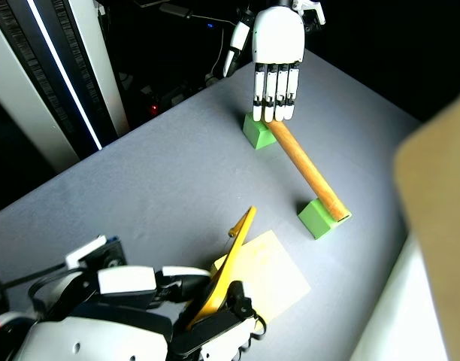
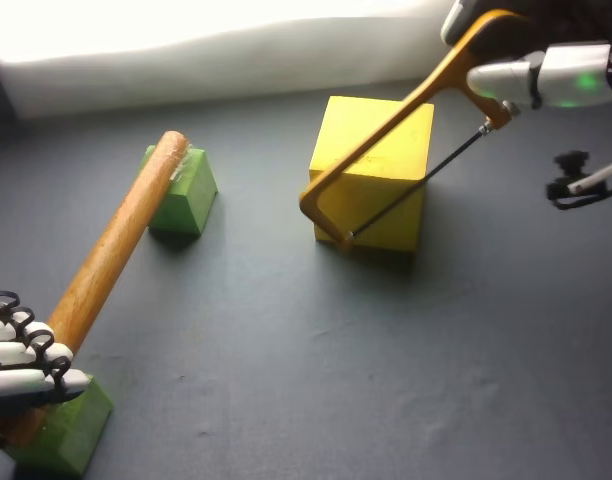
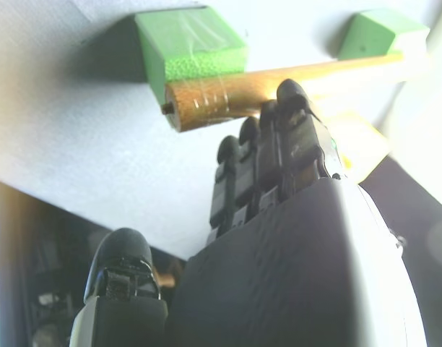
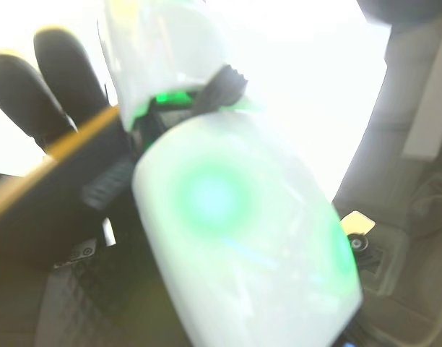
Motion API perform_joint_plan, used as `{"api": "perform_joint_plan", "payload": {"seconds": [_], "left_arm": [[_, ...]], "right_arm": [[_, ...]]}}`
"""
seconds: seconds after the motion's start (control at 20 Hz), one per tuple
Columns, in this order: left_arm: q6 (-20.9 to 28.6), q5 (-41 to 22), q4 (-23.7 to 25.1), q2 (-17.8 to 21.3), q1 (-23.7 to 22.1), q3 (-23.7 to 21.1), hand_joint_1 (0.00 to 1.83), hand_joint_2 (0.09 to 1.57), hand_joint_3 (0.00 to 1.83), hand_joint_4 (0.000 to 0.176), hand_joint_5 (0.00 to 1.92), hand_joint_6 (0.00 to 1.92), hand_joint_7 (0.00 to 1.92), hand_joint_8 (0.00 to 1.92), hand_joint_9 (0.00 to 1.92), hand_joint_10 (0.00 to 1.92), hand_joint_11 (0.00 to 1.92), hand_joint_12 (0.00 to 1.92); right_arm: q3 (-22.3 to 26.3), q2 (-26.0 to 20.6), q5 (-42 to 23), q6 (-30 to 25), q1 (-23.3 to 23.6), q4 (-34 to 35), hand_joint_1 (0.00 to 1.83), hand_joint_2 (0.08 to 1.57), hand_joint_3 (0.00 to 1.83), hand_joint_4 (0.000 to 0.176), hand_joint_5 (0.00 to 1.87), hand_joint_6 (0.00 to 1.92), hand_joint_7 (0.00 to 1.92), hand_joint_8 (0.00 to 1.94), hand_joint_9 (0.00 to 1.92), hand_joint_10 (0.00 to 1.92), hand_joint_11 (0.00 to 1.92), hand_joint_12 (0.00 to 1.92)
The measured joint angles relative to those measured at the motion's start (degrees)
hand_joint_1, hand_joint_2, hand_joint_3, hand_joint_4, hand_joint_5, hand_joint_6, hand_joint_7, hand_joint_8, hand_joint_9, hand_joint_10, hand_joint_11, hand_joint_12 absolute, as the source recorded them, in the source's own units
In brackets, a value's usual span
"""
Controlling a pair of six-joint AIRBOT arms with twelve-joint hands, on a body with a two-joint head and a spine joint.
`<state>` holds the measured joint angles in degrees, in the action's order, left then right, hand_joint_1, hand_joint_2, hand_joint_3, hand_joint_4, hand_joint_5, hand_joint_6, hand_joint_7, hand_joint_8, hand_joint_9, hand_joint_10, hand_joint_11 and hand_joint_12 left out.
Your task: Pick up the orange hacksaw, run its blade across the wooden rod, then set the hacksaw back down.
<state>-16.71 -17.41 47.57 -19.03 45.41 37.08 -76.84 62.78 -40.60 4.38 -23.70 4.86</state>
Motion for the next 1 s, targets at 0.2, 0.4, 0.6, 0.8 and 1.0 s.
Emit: {"api": "perform_joint_plan", "payload": {"seconds": [0.2, 0.4, 0.6, 0.8, 1.0], "left_arm": [[-0.02, 0.11, 0.0, 0.0, 0.0, -0.02, 0.0, 1.21, 0.0, 0.0, 0.1, 0.0, 0.11, 0.0, 0.08, 0.0, 0.0, 0.28], [-0.02, 0.04, 0.0, 0.0, 0.0, -0.26, 0.0, 1.22, 0.0, 0.0, 0.11, 0.0, 0.11, 0.0, 0.09, 0.0, 0.0, 0.32], [0.0, -0.09, -0.02, 0.0, 0.0, -0.44, 0.0, 1.22, 0.0, 0.0, 0.12, 0.0, 0.13, 0.0, 0.11, 0.0, 0.0, 0.38], [-0.02, -0.15, -0.02, 0.0, 0.2, -0.46, 0.0, 1.23, 0.0, 0.0, 0.11, 0.0, 0.12, 0.0, 0.09, 0.0, 0.0, 0.35], [-0.02, -0.17, -0.04, 0.0, 0.24, -0.48, 0.0, 1.23, 0.0, 0.0, 0.11, 0.0, 0.12, 0.0, 0.09, 0.0, 0.0, 0.35]], "right_arm": [[3.34, 0.04, -10.4, 0.15, 0.0, 10.36, 1.25, 1.11, 0.0, 0.0, 0.9, 0.98, 1.1, 0.95, 1.13, 0.72, 0.87, 1.24], [4.63, 0.92, -14.53, 0.52, -0.04, 13.62, 1.26, 1.1, 0.0, 0.0, 0.91, 0.97, 1.12, 0.92, 1.14, 0.68, 0.89, 1.2], [7.21, 2.62, -18.34, 1.55, -0.57, 17.09, 1.26, 1.1, 0.0, 0.0, 0.92, 0.95, 1.12, 0.92, 1.14, 0.68, 0.86, 1.23], [7.02, 6.67, -19.32, 3.54, -1.9, 19.76, 1.25, 1.1, 0.0, 0.0, 0.91, 0.97, 1.11, 0.93, 1.14, 0.69, 0.87, 1.2], [6.6, 10.21, -18.47, 6.03, -1.84, 20.41, 1.25, 1.1, 0.0, 0.0, 0.91, 0.97, 1.11, 0.93, 1.14, 0.69, 0.87, 1.2]]}}
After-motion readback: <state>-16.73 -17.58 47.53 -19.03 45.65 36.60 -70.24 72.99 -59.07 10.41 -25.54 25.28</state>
